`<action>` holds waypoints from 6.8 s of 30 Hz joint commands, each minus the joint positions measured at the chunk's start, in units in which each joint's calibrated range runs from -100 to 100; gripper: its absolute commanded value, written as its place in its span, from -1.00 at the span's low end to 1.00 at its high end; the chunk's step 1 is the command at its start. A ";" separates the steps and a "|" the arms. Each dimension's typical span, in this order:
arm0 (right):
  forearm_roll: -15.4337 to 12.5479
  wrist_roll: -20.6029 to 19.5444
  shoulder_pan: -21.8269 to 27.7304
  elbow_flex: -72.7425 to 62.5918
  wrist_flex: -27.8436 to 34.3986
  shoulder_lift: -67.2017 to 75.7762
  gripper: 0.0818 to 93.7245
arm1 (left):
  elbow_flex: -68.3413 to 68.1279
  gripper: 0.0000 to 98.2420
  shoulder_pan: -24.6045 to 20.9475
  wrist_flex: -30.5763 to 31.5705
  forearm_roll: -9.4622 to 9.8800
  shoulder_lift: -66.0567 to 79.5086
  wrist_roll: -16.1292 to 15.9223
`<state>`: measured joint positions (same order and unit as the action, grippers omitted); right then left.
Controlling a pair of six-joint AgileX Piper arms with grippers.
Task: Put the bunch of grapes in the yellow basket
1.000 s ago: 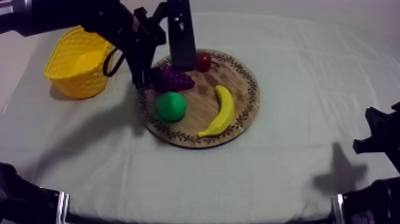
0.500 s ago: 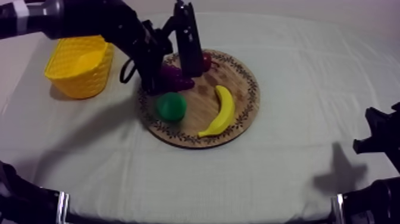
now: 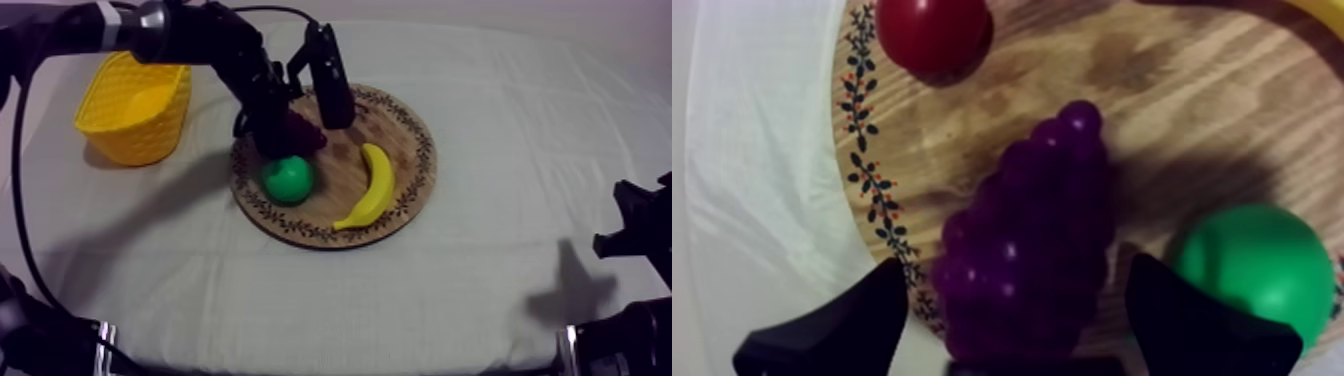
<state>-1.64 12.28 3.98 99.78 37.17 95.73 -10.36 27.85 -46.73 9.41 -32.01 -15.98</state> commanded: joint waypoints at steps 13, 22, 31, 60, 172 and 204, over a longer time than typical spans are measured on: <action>-0.03 0.01 0.00 -0.01 0.01 0.02 -0.99 | 4.09 0.61 -0.55 -0.80 -0.25 -6.54 0.39; -0.04 0.01 0.00 -0.01 0.01 0.02 -0.99 | 2.05 0.31 -0.43 1.72 0.01 -5.58 1.41; -0.04 0.01 0.00 -0.01 0.01 0.02 -0.99 | -0.93 0.02 -0.24 4.61 0.27 -3.01 2.46; -0.04 0.01 0.00 -0.01 0.01 0.02 -0.99 | -28.00 0.02 2.82 2.77 1.32 44.51 24.45; -0.04 0.01 0.00 -0.01 0.01 0.02 -0.99 | -53.96 -0.51 -25.22 14.40 1.73 61.28 34.88; -0.04 0.01 0.00 -0.01 0.01 0.02 -0.99 | -79.93 -1.00 -27.87 1.30 -6.45 123.16 22.46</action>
<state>-1.69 12.29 3.98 99.78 37.18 95.73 -90.13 0.00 -45.43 3.02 86.69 6.62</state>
